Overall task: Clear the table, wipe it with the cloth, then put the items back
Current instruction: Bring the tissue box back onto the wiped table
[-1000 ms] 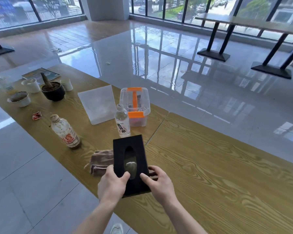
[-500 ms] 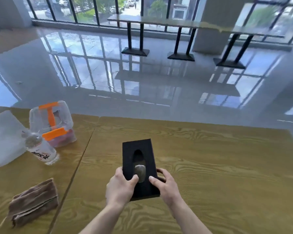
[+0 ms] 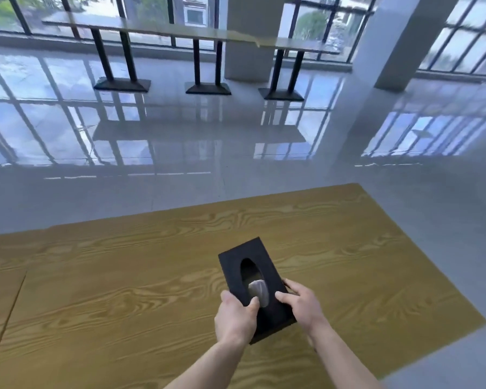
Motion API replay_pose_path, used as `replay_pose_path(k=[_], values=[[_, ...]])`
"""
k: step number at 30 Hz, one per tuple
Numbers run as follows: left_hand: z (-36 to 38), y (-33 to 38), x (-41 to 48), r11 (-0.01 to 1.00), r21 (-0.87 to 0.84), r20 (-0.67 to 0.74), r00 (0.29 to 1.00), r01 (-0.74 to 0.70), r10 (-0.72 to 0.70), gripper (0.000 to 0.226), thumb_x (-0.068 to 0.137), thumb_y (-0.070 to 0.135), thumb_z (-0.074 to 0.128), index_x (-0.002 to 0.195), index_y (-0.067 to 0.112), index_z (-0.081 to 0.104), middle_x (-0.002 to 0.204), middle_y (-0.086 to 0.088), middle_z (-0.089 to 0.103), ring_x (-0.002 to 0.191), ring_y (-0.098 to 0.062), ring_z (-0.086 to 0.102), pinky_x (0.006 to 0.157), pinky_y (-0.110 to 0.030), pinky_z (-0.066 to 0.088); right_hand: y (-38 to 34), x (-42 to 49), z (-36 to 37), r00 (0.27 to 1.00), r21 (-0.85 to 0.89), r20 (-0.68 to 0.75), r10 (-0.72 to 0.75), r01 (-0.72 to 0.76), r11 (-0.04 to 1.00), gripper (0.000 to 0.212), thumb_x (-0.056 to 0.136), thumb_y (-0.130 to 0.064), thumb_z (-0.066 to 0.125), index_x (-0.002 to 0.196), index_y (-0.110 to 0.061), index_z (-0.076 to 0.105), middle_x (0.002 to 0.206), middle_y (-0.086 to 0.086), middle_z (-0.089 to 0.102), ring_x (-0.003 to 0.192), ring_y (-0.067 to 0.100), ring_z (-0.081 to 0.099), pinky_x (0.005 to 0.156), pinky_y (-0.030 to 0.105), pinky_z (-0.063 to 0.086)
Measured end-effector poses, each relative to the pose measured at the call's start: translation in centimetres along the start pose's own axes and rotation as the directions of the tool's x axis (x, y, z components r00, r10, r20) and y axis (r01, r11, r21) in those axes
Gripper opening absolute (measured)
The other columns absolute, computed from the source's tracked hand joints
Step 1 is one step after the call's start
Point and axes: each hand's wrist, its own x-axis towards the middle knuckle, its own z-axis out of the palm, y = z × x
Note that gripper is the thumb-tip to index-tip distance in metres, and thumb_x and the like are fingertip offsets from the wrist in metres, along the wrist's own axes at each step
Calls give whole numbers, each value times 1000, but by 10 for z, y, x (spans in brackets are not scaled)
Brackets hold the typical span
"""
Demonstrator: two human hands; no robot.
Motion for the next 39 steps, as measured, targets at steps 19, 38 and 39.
replay_pose_path(k=[19,38,39], values=[[144,91,10,938,-261,183,966,227,-183,40,73,31,57,108,20,44,97,-1,63,87,-19,61,80,-39,57,-30,145,-129,974,-721,139,-179,223,656,32,84,-28,61,115,-34,66,105,-10,71,97,18,64,84,35,52],[35,44,42,784,547,-43,925,-294,377,53,90,40,49,139,22,39,134,4,45,119,-17,50,95,-34,43,-39,119,-61,808,-713,291,-512,540,447,46,92,-28,64,137,-18,55,135,-3,59,126,18,51,102,30,46],[29,43,43,765,571,-55,916,-299,398,53,89,40,50,138,22,39,133,4,46,119,-17,50,95,-34,43,-42,118,-56,796,-711,310,-519,557,429,47,92,-29,64,137,-18,55,135,-3,59,125,18,52,101,30,46]])
